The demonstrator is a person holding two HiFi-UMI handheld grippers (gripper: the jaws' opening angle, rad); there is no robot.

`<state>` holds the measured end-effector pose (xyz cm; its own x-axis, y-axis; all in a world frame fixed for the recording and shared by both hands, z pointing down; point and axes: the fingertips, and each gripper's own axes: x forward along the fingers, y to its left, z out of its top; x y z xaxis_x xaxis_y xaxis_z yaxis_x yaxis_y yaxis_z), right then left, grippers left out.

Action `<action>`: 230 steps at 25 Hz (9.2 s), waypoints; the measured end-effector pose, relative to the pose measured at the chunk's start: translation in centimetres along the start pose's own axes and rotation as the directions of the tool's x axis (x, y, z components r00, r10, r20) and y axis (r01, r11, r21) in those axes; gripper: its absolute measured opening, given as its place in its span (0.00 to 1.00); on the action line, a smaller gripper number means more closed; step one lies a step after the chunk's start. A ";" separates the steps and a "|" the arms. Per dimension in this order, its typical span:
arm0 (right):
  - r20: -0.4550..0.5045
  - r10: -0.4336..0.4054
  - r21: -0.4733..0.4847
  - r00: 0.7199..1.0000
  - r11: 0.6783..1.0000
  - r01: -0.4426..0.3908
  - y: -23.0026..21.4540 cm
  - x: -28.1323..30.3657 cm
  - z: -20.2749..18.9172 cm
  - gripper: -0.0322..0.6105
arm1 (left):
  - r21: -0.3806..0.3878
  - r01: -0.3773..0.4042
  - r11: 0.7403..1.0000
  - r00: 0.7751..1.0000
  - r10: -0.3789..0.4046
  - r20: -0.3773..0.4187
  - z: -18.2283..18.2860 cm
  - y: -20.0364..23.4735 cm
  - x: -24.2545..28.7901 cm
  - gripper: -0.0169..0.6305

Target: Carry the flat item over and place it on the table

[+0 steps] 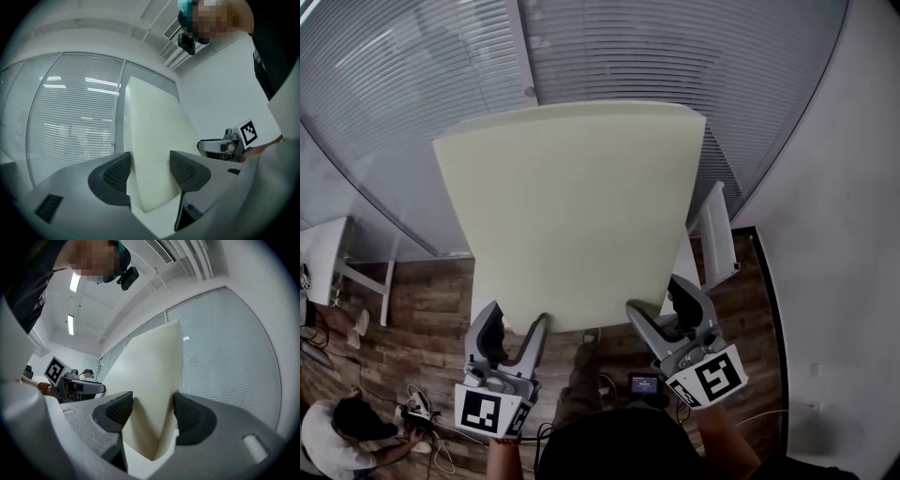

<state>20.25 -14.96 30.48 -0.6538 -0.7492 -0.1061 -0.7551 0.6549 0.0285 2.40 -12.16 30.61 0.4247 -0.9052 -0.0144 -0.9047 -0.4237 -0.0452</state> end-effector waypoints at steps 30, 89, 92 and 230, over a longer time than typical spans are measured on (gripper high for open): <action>-0.367 0.065 0.236 0.928 0.971 0.025 -1.3 4.0 -18.2 0.47 | -0.247 -0.087 0.965 0.943 0.000 -0.332 -18.9 3.4 3.1 0.43; -0.695 0.203 0.472 0.690 0.852 0.225 -6.2 17.8 -39.9 0.47 | -0.548 -0.219 0.807 0.774 -0.198 -0.601 -39.8 14.8 13.9 0.44; -0.700 0.201 0.469 0.685 0.853 0.229 -6.4 17.8 -40.4 0.47 | -0.561 -0.228 0.796 0.770 -0.205 -0.604 -40.4 14.8 14.1 0.44; -0.161 -0.193 -0.151 0.968 0.974 0.169 21.9 5.4 -9.2 0.05 | 0.068 0.118 0.991 0.993 -0.116 -0.029 -8.7 6.9 -11.3 0.07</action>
<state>-0.29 -5.59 39.63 -0.4946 -0.8676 0.0517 -0.8534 0.4960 0.1602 -8.95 -5.20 39.12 0.5256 -0.8505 0.0201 -0.8438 -0.5242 -0.1149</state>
